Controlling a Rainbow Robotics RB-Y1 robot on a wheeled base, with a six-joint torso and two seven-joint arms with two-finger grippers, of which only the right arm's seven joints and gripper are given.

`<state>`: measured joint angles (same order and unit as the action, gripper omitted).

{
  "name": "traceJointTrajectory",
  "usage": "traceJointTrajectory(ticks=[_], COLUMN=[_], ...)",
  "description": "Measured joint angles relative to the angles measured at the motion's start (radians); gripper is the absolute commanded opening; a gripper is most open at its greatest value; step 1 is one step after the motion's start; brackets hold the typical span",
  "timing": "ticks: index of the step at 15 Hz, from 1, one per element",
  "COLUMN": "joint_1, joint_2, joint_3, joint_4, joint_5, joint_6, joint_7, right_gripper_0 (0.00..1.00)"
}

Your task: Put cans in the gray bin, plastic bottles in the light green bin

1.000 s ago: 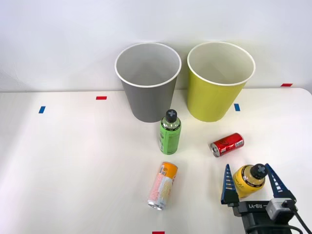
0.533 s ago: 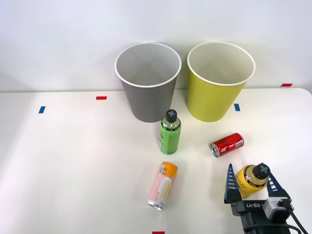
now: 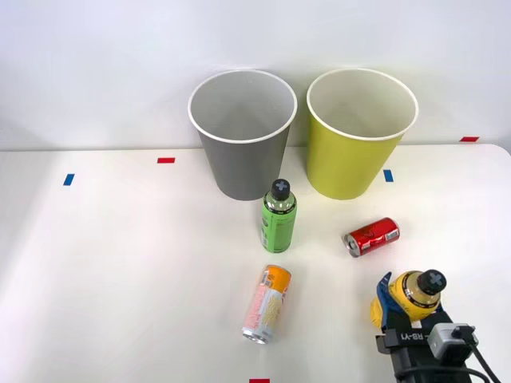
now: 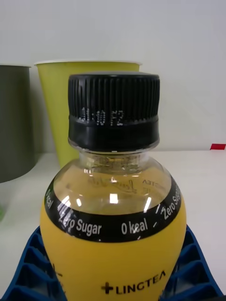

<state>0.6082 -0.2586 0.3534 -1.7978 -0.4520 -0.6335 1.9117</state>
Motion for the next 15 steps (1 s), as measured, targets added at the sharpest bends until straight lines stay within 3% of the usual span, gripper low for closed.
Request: traceJointTrajectory(ticks=[4, 7, 11, 15], joint_1=[0.014, 0.053, 0.068, 0.0], joint_2=[-0.01, -0.038, -0.054, -0.025], joint_3=[0.008, 0.04, 0.065, 0.048], joint_4=[-0.005, -0.09, -0.316, -0.542], joint_5=[-0.004, -0.015, -0.08, -0.156], joint_6=[-0.022, -0.022, 0.161, 0.346], joint_7=[-0.002, -0.011, -0.014, -0.006], right_gripper_0=[0.0, 0.0, 0.0, 0.0])
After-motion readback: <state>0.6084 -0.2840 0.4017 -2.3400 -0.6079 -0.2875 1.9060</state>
